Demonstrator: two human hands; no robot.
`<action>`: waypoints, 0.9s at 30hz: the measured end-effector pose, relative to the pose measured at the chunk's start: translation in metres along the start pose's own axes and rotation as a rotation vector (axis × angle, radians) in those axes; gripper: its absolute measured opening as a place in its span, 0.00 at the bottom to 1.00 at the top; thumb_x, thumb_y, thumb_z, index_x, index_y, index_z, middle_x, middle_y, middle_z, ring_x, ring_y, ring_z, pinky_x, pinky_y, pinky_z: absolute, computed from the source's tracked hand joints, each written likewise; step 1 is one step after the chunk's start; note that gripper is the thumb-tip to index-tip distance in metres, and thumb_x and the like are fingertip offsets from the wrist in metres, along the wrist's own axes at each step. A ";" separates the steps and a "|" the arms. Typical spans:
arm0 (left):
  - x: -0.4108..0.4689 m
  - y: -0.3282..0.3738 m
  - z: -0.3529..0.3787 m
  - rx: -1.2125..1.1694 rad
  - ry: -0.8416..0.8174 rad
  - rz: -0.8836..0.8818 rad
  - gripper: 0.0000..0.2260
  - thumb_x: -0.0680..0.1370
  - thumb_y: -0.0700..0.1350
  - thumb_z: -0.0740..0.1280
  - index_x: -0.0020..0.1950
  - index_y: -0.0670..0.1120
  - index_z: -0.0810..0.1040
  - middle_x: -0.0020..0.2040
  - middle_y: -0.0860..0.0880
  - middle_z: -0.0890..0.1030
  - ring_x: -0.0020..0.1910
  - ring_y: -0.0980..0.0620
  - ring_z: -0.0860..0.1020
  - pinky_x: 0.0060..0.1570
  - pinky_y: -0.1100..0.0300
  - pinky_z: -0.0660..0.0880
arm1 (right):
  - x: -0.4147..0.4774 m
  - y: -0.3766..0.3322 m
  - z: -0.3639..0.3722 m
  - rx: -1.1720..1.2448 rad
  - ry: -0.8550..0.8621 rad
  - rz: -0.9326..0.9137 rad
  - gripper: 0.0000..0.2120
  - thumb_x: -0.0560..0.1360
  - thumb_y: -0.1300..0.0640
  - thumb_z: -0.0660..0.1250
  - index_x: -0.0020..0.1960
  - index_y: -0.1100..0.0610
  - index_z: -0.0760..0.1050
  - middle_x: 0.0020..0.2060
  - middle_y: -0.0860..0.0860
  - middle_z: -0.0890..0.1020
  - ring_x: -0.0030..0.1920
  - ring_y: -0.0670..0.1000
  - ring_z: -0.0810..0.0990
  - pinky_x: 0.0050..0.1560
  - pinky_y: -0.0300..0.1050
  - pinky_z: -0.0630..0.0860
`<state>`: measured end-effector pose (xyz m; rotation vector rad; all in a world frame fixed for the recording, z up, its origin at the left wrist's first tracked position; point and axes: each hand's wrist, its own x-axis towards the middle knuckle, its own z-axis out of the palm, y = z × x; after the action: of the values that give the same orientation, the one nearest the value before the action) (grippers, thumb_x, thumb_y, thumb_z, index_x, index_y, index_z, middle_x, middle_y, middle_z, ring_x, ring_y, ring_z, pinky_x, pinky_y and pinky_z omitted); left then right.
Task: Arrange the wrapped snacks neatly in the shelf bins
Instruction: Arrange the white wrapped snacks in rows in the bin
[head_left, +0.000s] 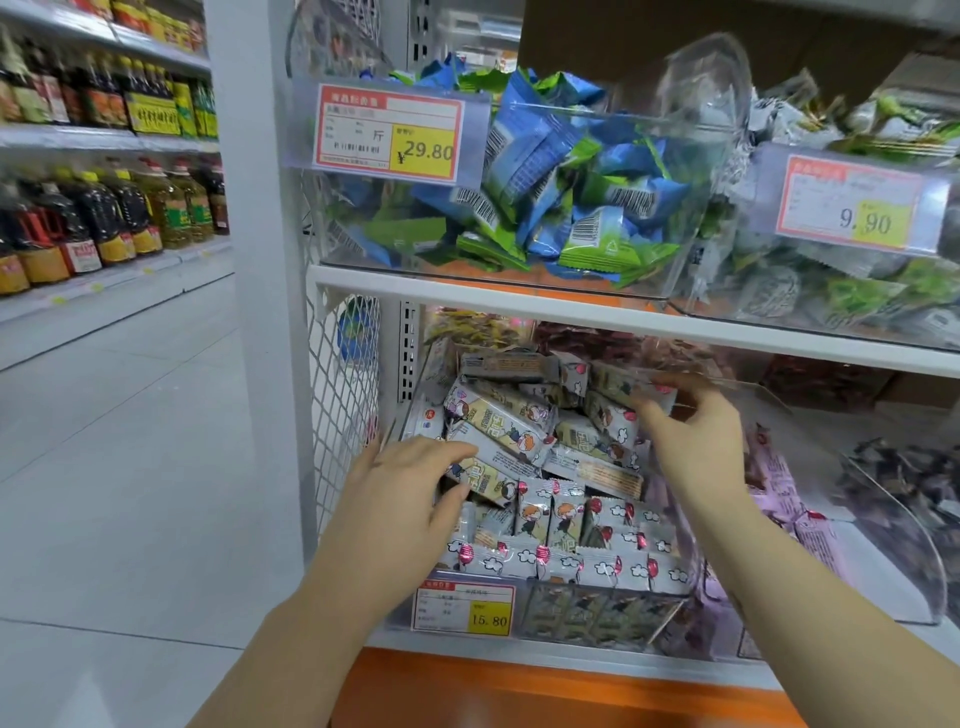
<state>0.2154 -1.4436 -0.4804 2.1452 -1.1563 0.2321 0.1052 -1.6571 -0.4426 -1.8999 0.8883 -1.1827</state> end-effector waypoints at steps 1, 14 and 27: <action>0.000 -0.001 0.000 -0.002 0.000 0.001 0.16 0.78 0.48 0.63 0.65 0.56 0.73 0.59 0.57 0.77 0.60 0.56 0.72 0.67 0.46 0.63 | 0.001 -0.001 0.000 -0.017 -0.024 0.007 0.06 0.72 0.55 0.68 0.47 0.47 0.74 0.42 0.55 0.82 0.37 0.56 0.77 0.43 0.53 0.76; 0.000 -0.016 -0.004 -0.013 0.069 -0.020 0.13 0.76 0.44 0.66 0.60 0.52 0.78 0.58 0.55 0.78 0.62 0.52 0.71 0.66 0.48 0.65 | -0.034 -0.026 0.008 -0.437 -0.705 -0.487 0.09 0.75 0.56 0.66 0.55 0.49 0.79 0.47 0.39 0.81 0.48 0.36 0.77 0.53 0.30 0.72; 0.004 -0.020 0.001 -0.009 0.055 -0.003 0.12 0.76 0.44 0.66 0.58 0.54 0.79 0.57 0.56 0.78 0.63 0.53 0.68 0.66 0.49 0.65 | -0.011 -0.020 0.023 -0.696 -1.123 -0.379 0.09 0.76 0.54 0.66 0.56 0.50 0.78 0.50 0.47 0.81 0.43 0.44 0.76 0.49 0.40 0.74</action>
<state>0.2329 -1.4392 -0.4890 2.1199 -1.1210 0.2822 0.1263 -1.6325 -0.4380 -2.8408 0.2855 0.2173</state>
